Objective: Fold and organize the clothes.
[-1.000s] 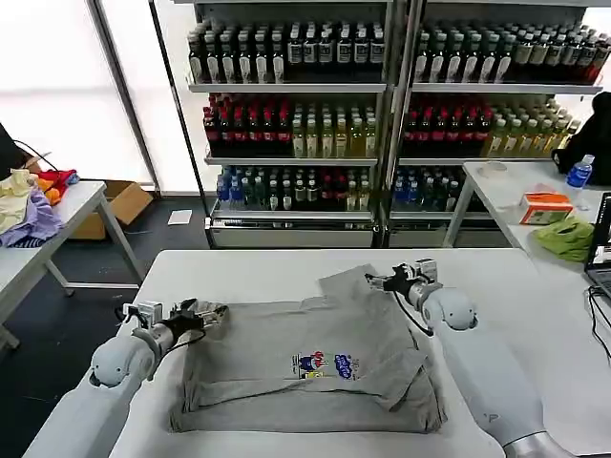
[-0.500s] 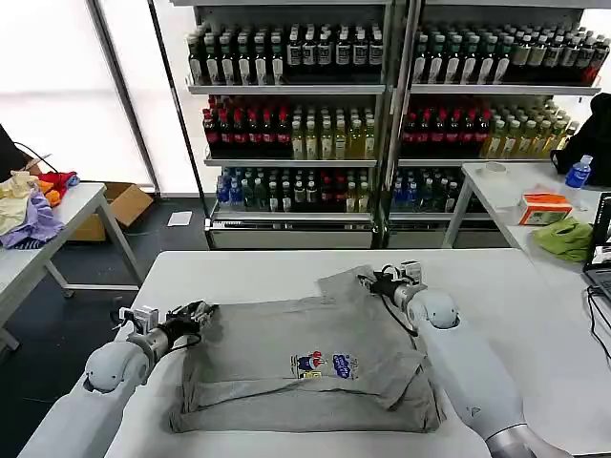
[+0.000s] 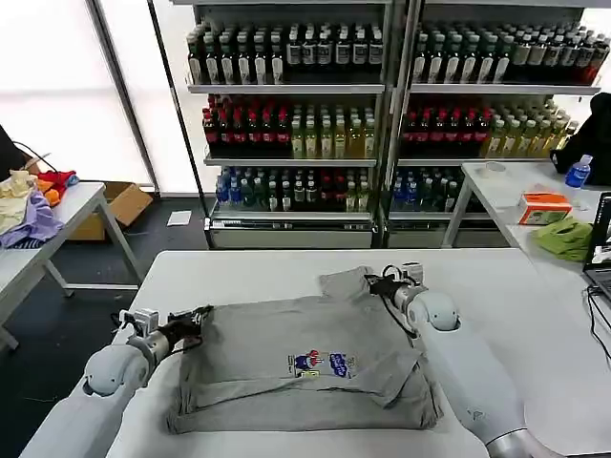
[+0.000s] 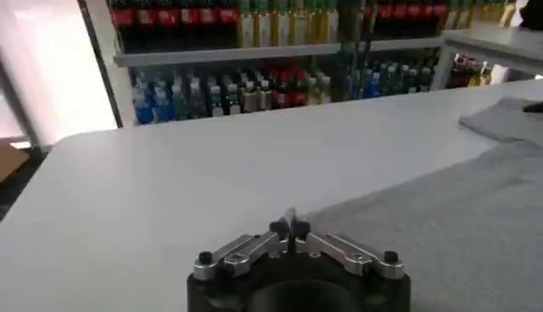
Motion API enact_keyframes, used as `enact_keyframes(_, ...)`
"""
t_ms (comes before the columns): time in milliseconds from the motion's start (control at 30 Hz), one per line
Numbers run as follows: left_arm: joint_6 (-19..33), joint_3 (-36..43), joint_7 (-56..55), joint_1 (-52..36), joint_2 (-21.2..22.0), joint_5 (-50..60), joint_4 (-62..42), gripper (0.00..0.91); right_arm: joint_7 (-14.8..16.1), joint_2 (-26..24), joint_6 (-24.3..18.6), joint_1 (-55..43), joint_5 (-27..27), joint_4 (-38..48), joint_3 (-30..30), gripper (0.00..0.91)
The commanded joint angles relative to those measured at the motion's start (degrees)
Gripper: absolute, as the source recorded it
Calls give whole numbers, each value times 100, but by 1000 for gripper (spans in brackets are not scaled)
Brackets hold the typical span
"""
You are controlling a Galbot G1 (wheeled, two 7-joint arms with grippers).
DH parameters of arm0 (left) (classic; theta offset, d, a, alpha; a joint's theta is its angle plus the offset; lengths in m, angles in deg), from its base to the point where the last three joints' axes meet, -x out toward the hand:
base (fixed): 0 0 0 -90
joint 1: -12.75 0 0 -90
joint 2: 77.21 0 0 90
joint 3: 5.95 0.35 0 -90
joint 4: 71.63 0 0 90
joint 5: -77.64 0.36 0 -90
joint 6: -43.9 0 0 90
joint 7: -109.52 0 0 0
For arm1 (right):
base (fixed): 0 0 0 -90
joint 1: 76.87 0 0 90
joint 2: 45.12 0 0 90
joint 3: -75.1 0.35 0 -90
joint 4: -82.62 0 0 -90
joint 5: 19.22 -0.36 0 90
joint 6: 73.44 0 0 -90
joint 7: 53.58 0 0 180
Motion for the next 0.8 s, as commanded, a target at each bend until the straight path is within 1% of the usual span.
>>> enact_keyframes(33,12,-40,-64,-79,-48,-155,179,20,-233,-104,35,358,-777,-895,231,0)
enact_keyframes(100,-1,-73,-97,-81,-73,-212,358,20,-251,-171,47,504,-912,-1194,314,0)
enact_keyframes(233,-5,-163,-158,15,-127,-302,747,20,-382,-294,116,856,-1282,-1879,542,0)
enact_keyframes(300,-5,-227,-185,115,-152,-333,931,20,-419,-350,132,1060,-1366,-2205,665,0)
enact_keyframes(400,32,-399,-237,319,-153,-368,1305,20,-505,-411,122,1628,-1602,-2904,918,0)
enact_keyframes(567,126,-736,-311,653,-125,-368,1618,20,-524,-495,100,2678,-1652,-3838,1293,0)
enact_keyframes(800,236,-1183,-386,1403,-185,-352,2158,20,-591,-546,106,3490,-1784,-4587,1893,0)
